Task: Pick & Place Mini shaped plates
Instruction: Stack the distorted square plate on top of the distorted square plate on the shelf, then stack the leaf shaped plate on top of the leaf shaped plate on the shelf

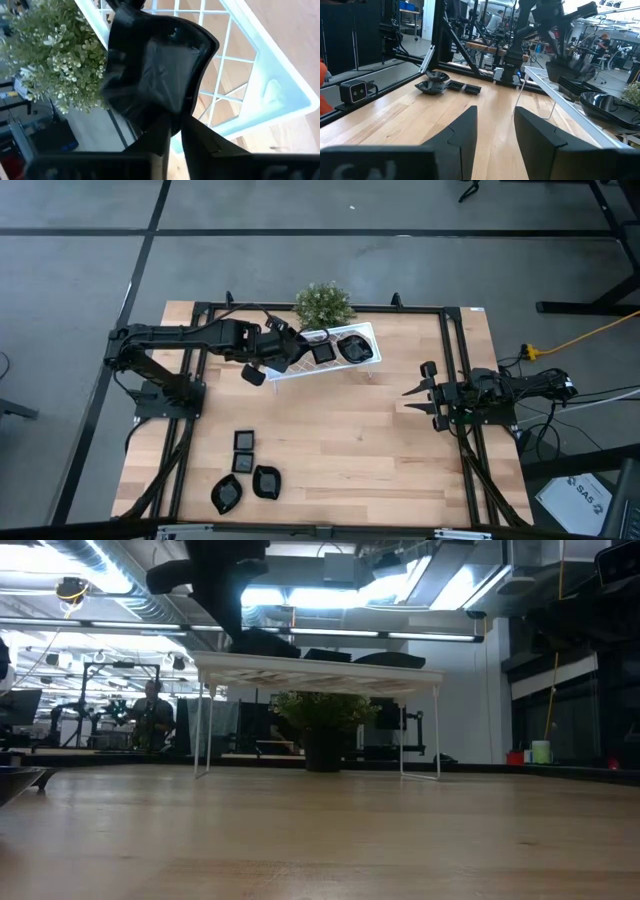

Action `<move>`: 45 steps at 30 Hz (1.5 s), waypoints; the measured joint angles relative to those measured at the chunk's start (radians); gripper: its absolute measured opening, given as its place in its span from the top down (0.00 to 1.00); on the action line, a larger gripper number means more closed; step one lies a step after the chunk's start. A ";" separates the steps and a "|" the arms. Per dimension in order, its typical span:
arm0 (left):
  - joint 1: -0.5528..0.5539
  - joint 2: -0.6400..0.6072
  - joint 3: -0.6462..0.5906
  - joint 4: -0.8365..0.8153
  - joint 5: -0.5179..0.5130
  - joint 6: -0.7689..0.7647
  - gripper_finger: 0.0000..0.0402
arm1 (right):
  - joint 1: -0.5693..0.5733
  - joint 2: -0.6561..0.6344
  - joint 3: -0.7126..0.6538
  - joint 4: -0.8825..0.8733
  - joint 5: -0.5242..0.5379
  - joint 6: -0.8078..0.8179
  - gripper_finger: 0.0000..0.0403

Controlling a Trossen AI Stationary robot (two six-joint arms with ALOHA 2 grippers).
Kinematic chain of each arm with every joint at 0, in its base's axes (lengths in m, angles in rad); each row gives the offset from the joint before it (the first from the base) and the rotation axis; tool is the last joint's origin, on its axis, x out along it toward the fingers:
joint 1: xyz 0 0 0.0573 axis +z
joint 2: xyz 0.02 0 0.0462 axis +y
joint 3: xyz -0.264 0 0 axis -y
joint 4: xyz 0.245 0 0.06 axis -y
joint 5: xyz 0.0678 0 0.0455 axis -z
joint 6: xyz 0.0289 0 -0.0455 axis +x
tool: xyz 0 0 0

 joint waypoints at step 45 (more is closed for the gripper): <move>-0.578 -0.076 -0.090 -0.101 0.198 -1.223 0.81 | 0.000 0.000 0.000 0.000 0.000 0.000 0.68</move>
